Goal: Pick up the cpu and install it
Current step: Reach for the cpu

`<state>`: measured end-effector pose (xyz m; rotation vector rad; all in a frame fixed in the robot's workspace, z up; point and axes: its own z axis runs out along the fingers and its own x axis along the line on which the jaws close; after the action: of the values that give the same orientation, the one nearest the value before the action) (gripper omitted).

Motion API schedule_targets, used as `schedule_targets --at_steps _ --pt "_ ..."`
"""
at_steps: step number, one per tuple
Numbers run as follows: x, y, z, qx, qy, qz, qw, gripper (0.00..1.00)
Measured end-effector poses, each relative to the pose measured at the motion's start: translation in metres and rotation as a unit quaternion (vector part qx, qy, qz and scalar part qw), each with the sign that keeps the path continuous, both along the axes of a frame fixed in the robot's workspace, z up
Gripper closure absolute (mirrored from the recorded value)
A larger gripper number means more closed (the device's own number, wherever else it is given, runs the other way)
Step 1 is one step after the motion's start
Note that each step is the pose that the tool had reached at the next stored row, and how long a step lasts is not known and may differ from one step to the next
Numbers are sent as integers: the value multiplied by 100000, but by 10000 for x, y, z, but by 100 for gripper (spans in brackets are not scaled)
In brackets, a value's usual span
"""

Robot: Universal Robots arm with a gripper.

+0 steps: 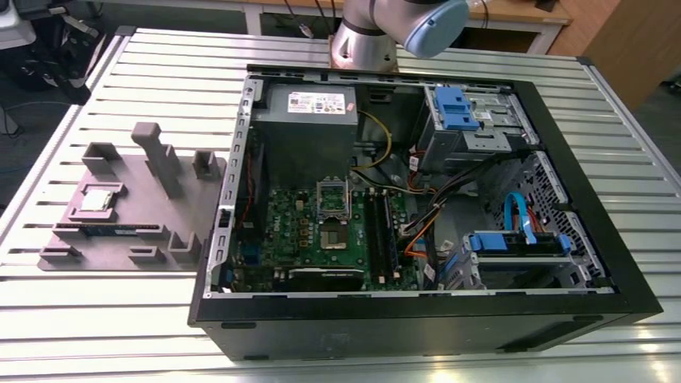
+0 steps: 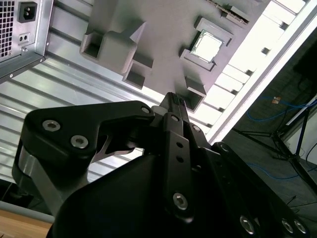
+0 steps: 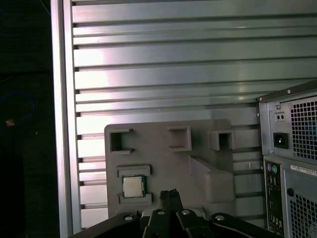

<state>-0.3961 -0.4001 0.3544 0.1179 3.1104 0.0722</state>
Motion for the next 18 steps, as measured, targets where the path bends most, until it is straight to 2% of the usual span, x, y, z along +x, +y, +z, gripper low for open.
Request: schedule_targets --at_steps 18 --pt "0 0 -58 -1 2 1 100000 89"
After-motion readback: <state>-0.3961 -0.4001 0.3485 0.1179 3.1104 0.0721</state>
